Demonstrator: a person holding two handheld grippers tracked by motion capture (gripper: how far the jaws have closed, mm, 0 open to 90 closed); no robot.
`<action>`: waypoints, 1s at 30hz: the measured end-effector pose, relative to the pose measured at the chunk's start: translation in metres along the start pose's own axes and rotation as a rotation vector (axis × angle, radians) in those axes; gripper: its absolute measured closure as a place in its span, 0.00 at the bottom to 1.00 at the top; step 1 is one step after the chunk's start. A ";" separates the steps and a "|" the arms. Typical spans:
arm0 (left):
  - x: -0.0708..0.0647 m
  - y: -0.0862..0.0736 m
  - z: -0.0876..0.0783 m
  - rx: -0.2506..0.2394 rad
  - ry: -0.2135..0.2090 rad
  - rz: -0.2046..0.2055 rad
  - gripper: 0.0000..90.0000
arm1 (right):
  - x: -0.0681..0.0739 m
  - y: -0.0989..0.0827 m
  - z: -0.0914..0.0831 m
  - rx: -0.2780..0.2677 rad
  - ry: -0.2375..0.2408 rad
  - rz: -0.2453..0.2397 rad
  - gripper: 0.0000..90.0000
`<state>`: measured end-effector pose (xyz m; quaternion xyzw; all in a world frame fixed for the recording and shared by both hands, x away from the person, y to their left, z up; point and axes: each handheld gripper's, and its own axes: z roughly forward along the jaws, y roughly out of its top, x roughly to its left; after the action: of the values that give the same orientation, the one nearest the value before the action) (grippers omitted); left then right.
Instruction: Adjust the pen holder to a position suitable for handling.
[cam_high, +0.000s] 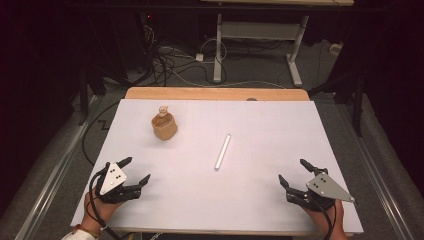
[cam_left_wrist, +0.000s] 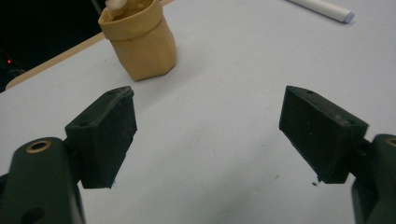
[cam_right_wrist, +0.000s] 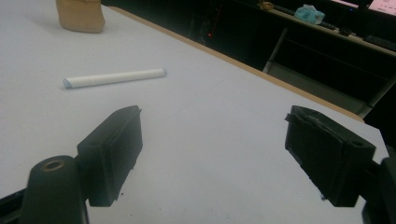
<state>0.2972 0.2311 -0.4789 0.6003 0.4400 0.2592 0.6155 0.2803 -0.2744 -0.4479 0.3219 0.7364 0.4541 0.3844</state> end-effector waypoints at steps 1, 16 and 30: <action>0.001 0.000 0.001 0.004 0.006 -0.007 0.22 | 0.000 -0.001 0.001 0.002 0.001 0.000 0.22; 0.052 0.033 0.051 0.047 0.110 -0.113 0.95 | 0.007 0.000 0.006 0.032 0.015 -0.022 0.25; 0.108 0.033 0.150 0.066 0.236 -0.247 0.98 | 0.009 -0.005 0.012 0.057 0.020 -0.049 0.26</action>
<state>0.4836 0.2512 -0.4876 0.5269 0.5877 0.2357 0.5669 0.2858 -0.2639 -0.4579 0.3099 0.7605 0.4268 0.3787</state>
